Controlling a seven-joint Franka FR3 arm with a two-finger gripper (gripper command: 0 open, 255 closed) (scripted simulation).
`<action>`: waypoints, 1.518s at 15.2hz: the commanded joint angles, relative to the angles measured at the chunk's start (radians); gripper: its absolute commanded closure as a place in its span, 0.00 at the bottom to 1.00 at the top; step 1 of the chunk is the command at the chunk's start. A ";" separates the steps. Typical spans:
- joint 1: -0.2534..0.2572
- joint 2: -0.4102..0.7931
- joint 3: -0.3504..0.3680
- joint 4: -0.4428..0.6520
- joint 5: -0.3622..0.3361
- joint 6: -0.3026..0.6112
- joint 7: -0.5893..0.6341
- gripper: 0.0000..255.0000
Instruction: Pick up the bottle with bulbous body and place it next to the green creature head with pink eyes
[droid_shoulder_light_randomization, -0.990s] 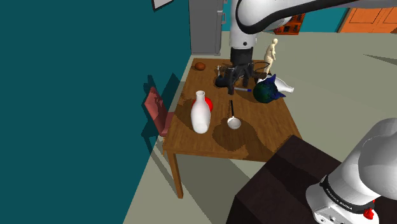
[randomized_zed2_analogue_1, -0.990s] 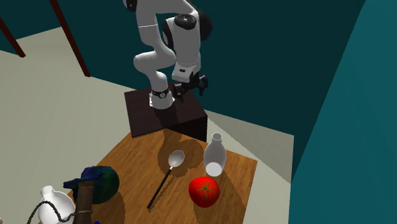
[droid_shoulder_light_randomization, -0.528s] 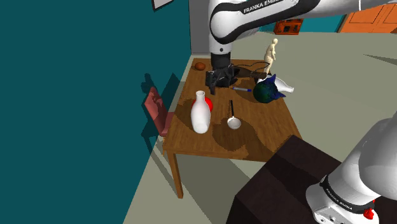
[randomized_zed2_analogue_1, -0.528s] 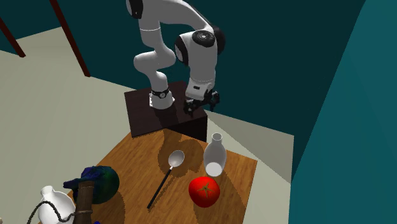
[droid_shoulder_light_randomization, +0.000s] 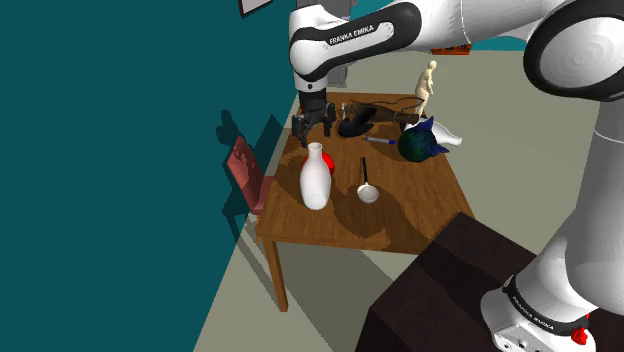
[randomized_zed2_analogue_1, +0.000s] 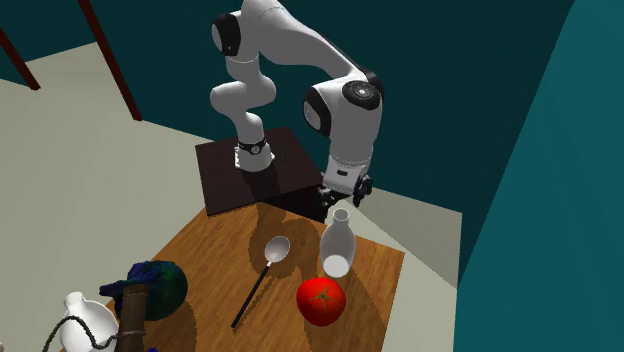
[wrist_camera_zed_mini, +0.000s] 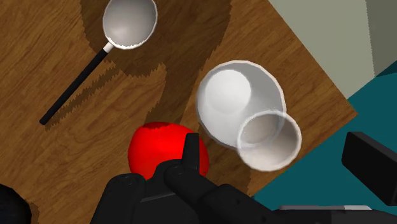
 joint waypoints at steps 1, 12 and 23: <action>0.009 0.081 -0.002 0.101 -0.015 -0.018 0.013 0.00; 0.009 0.092 -0.003 0.016 -0.016 0.079 0.014 0.00; 0.009 0.092 -0.003 0.016 -0.016 0.079 0.014 1.00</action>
